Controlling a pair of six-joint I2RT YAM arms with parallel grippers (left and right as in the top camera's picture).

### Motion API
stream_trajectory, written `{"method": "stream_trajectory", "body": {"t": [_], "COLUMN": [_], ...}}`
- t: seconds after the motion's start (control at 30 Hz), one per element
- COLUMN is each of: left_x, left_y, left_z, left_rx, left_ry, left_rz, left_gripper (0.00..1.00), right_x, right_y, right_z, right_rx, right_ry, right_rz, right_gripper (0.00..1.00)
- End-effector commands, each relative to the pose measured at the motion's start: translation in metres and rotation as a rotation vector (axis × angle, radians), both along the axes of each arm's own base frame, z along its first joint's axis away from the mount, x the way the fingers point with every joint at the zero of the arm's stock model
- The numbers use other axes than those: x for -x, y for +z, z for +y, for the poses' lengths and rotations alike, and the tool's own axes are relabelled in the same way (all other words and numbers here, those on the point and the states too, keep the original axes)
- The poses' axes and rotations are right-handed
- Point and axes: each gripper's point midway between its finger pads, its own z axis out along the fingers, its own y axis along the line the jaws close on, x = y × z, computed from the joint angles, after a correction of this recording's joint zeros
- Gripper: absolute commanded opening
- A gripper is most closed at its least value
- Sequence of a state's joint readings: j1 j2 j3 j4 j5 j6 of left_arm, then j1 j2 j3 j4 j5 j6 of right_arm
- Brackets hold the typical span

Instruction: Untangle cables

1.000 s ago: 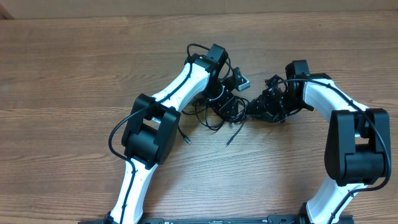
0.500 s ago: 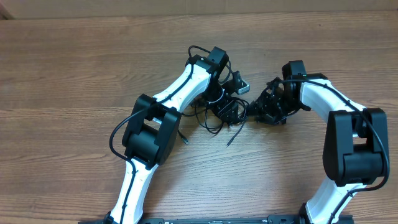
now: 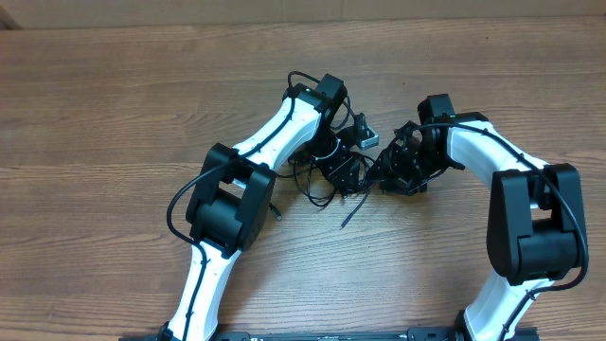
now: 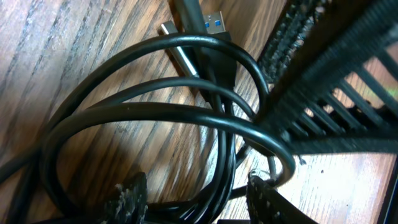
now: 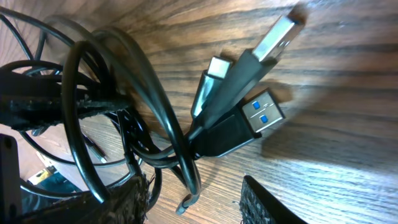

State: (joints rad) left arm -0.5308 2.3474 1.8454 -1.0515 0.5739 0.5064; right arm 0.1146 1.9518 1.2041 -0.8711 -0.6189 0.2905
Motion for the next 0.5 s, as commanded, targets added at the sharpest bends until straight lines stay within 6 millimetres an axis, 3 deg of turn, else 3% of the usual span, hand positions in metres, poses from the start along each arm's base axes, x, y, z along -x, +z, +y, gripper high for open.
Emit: {"method": "stream_trajectory", "body": {"t": [0.0,0.1,0.37,0.47], "left_x": [0.007,0.008,0.008,0.008], "left_y": [-0.015,-0.015,-0.015,-0.015], "left_z": [0.009,0.009,0.009,0.009], "left_rx": [-0.056,-0.058,-0.058,-0.058], "left_ry": [-0.025,-0.025,-0.025,-0.025], "left_rz": [0.005,0.008,0.008,0.008], "left_gripper": [0.51,0.5,0.5,0.51], "right_x": [0.004,0.009,0.011,0.012], "right_y": [0.002,0.013,0.009,0.001], "right_z": [0.008,0.019,0.017,0.013], "right_rx": [-0.051,-0.156,-0.117,-0.045], "right_ry": [0.044,0.134,0.116,0.11], "right_rz": [-0.013,-0.062,-0.036,-0.022], "right_gripper": [0.46,0.51,0.54,0.59]}}
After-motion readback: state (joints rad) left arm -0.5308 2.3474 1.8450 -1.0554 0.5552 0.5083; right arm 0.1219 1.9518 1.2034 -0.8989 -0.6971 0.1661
